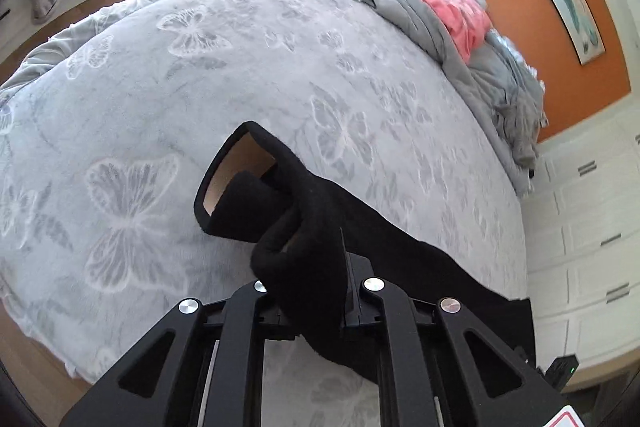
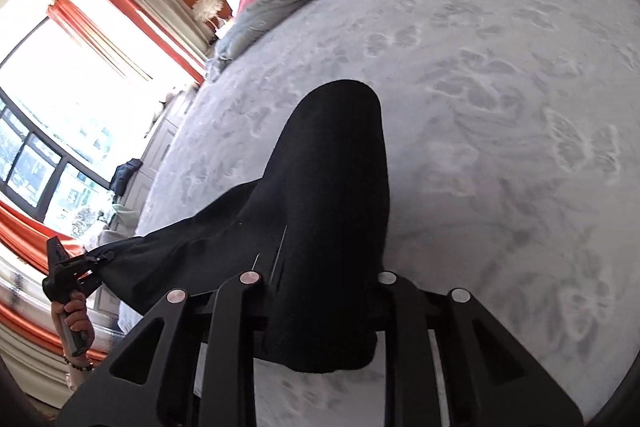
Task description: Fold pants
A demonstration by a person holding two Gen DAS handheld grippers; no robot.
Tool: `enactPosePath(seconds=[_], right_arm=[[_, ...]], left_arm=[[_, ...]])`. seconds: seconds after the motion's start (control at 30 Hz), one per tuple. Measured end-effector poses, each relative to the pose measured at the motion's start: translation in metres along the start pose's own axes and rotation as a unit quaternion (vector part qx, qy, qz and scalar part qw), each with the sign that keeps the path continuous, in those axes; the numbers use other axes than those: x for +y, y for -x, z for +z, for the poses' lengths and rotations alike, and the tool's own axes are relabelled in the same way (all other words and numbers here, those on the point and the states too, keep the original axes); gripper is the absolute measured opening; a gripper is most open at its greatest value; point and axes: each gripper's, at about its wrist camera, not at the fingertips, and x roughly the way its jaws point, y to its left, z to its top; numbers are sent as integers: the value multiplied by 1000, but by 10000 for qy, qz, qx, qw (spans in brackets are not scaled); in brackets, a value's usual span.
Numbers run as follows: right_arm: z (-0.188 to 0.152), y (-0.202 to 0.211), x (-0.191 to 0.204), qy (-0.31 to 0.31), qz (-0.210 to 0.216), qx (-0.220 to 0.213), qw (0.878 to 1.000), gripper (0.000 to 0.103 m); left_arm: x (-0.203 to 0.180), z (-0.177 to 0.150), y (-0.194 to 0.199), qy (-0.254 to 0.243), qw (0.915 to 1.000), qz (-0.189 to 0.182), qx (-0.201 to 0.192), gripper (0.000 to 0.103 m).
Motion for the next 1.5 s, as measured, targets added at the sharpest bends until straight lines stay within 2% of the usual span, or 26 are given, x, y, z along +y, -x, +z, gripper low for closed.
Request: enactPosePath(seconds=[0.07, 0.13, 0.17, 0.2, 0.27, 0.3, 0.33, 0.4, 0.5, 0.53, 0.6, 0.7, 0.73, 0.77, 0.8, 0.83, 0.87, 0.93, 1.0, 1.1, 1.17, 1.23, 1.3, 1.4, 1.47, 1.5], right_arm=[[-23, -7, -42, -207, -275, 492, 9982, 27], [-49, -28, -80, -418, -770, 1221, 9886, 38], [-56, -25, -89, -526, -953, 1253, 9861, 45], [-59, -9, -88, -532, -931, 948, 9897, 44], [-58, 32, -56, 165, -1524, 91, 9881, 51], [-60, 43, -35, 578, -1562, -118, 9860, 58], [-63, 48, -11, 900, -1373, -243, 9861, 60], [-77, 38, 34, 1373, -852, -141, 9868, 68], [-120, -13, 108, 2160, -253, 410, 9752, 75], [-136, -35, 130, 2426, -205, 572, 9682, 75], [-159, -74, 163, 2786, -434, 682, 9570, 75], [-176, -130, 187, 2814, -765, 877, 9525, 76], [-177, -144, 190, 2788, -1008, 806, 9516, 76], [-178, -149, 192, 2835, -1177, 612, 9497, 67], [-181, -150, 189, 2925, -1432, 378, 9447, 47], [-177, -150, 189, 2883, -1474, 287, 9457, 37], [-171, -145, 184, 2669, -1389, 279, 9532, 15], [-148, -114, 172, 2166, -1191, -3, 9690, 15], [-117, -59, 164, 1775, -1162, -704, 9747, 15], [-83, 14, 162, 1361, -1065, -1536, 9729, 15], [-75, 26, 173, 1402, -1012, -1698, 9702, 16], [-79, -1, 189, 1604, -945, -1423, 9722, 16], [-99, -59, 196, 1942, -927, -619, 9746, 25], [-138, -146, 186, 2150, -1088, 629, 9685, 27], [-148, -141, 178, 1912, -914, 491, 9761, 28], [-146, -128, 173, 1811, -762, 394, 9797, 34]], left_arm=[[-1, -45, -15, -164, 9992, 78, 368, 10], [4, -80, -41, -234, 9975, 241, 627, 10], [11, -94, -53, -279, 9962, 470, 680, 10], [17, -102, -60, -280, 9952, 687, 640, 11], [28, -113, -63, -269, 9941, 927, 504, 15], [33, -115, -62, -219, 9944, 932, 456, 22], [38, -116, -60, -138, 9952, 883, 402, 23], [44, -118, -58, -68, 9957, 873, 295, 34], [48, -121, -60, -95, 9955, 924, 180, 38], [47, -121, -61, -83, 9955, 934, 147, 39], [42, -123, -59, -189, 9953, 947, 48, 44], [39, -130, -60, -390, 9937, 1050, -12, 47], [37, -130, -61, -473, 9929, 1089, -55, 48], [35, -131, -62, -563, 9920, 1126, -92, 49], [34, -132, -63, -609, 9918, 1119, -119, 51], [31, -131, -65, -654, 9918, 1086, -151, 52], [30, -132, -66, -753, 9913, 1052, -234, 54], [32, -135, -68, -941, 9895, 1048, -324, 54], [31, -135, -68, -986, 9896, 958, -427, 56], [33, -131, -70, -861, 9922, 780, -446, 60], [34, -128, -71, -761, 9941, 622, -469, 63], [33, -124, -74, -658, 9951, 541, -492, 63], [33, -123, -75, -667, 9954, 474, -497, 64], [37, -123, -73, -693, 9957, 338, -505, 64], [41, -124, -72, -656, 9964, 209, -501, 64], [43, -123, -71, -626, 9967, 145, -494, 64]])
